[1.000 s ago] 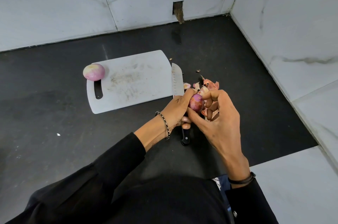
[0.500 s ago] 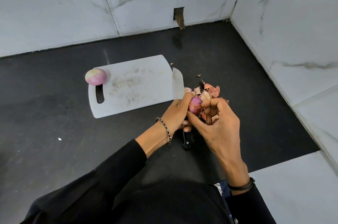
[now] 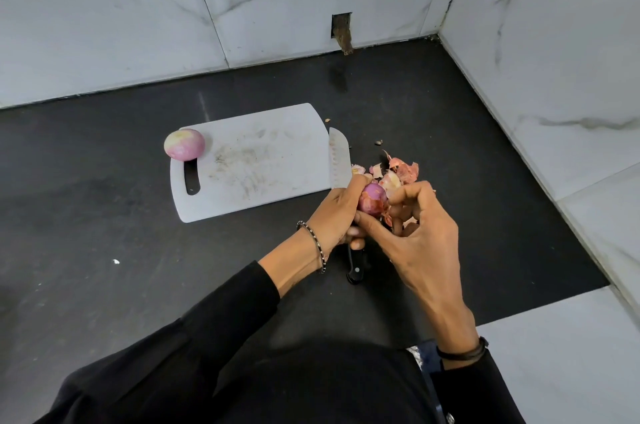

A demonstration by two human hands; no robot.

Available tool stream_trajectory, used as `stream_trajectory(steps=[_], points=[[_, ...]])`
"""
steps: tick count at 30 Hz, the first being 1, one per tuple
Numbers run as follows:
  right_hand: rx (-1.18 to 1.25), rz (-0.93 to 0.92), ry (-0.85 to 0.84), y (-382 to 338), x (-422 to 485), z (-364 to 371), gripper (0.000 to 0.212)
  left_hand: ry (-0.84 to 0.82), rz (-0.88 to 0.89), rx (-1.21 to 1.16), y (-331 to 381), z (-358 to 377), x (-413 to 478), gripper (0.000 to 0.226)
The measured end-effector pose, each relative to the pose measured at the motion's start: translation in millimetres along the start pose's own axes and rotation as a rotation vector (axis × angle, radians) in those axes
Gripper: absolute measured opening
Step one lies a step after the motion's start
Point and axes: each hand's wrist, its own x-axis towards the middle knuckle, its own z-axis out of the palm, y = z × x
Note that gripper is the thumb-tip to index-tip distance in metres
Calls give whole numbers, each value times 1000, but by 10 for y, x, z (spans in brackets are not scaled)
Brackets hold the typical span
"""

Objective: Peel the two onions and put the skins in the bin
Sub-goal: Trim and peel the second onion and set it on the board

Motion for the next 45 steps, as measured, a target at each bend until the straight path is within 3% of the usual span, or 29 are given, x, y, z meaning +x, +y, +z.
stream_trajectory(steps=[3,8,11,20,25,29,37,45], points=[[-9,-3,-39,-9,13,-41,40,-3,-14,-16,-3,10,16,53],[25,-13,-27,21,29,-86,13,-5,-47,-81,-44,-49,113,59],[-11,-14,-20,58,36,-64,8,-3,-65,-100,-64,-78,139,60],[89,45,-173,38,-9,-16,8,68,-68,-35,-114,-135,199,64],[80,46,-109,95,-28,-64,7,83,-126,-69,-83,-119,193,61],[46,67,16,154,-17,-156,12,18,-180,-203,-84,-153,177,57],[-229,-37,32,244,66,-207,17,-158,-171,-259,-54,-150,93,54],[14,-74,-1,-113,24,-120,26,-208,-91,-175,-75,-203,56,57]])
